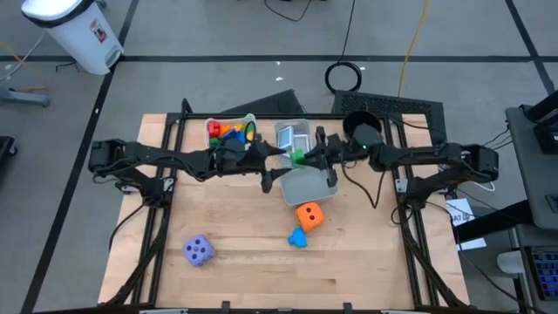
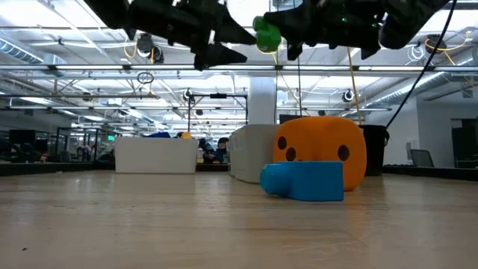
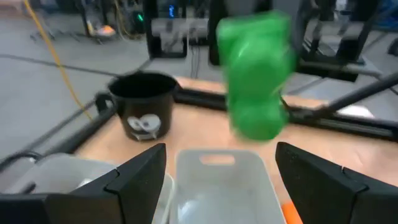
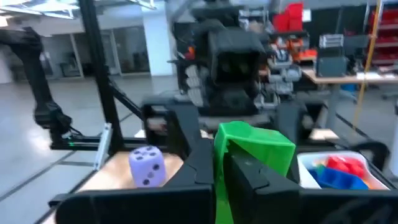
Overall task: Pick & Place Toys
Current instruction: Put the green game piece into the white bin
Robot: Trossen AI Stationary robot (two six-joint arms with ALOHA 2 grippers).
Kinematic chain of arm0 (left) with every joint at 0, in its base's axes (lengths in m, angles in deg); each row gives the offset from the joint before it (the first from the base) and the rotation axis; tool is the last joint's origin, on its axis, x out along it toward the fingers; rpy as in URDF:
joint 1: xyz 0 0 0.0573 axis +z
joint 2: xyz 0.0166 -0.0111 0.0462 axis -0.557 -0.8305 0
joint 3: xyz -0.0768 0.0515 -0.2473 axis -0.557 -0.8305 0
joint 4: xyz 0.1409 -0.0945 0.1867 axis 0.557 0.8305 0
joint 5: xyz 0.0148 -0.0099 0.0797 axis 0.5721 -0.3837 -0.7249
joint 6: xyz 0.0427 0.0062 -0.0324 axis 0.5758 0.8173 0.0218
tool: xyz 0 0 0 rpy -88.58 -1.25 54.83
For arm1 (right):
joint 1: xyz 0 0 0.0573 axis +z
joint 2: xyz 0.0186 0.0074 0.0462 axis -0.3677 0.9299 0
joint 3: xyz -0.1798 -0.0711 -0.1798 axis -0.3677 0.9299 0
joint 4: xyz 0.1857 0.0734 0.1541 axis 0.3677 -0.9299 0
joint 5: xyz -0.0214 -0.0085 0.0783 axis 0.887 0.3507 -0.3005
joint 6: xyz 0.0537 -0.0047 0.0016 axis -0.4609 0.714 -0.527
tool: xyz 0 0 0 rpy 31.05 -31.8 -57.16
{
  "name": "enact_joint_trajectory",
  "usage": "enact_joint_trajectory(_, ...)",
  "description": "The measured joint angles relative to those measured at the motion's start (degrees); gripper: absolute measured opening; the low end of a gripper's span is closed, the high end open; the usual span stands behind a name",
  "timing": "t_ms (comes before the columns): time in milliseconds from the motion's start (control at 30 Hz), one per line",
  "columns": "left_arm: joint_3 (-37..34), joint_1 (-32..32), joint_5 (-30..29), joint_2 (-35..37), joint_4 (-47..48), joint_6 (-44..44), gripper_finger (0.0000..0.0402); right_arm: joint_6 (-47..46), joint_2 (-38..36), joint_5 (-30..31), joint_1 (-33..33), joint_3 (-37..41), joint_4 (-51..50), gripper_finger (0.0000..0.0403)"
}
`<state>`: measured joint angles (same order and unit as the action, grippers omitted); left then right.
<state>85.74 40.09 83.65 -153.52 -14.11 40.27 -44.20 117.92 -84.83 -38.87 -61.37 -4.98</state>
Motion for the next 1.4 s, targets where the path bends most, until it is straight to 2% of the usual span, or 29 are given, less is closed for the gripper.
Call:
enact_joint_trajectory(133,-0.1,-0.3,1.1,-3.7,-6.1,-0.2,0.0308,2.1,0.2,3.1,2.3,0.3,0.3,0.0000)
enact_joint_trajectory(267,-0.1,-0.9,1.8,-5.6,-11.2,0.1,0.0308,3.8,0.3,3.1,3.4,0.3,-0.3,0.0000)
enact_joint_trajectory(533,-0.1,-1.5,1.6,-5.8,-14.8,0.1,0.0308,3.8,1.0,7.5,4.6,0.3,1.4,0.0000)
enact_joint_trajectory(900,-0.1,-1.4,1.6,-5.8,-14.8,0.0,0.0306,4.2,4.5,7.4,5.4,0.3,6.7,0.0000)
enact_joint_trajectory(1033,-0.1,-1.5,1.6,-5.8,-14.9,0.0,0.0263,4.5,4.5,7.3,5.4,0.3,6.8,0.0000)
enact_joint_trajectory(1200,-0.1,-1.5,2.1,-5.8,-15.4,-0.5,0.0144,5.0,4.5,7.5,5.4,0.3,7.1,0.0000)
enact_joint_trajectory(1233,-0.1,-1.5,2.6,-5.8,-15.4,-0.4,0.0135,5.0,4.4,7.5,5.4,0.3,7.1,0.0000)
enact_joint_trajectory(1400,-0.1,-1.4,4.1,-5.8,-15.6,-0.2,0.0138,4.9,4.4,7.3,5.4,0.3,7.2,0.0001)
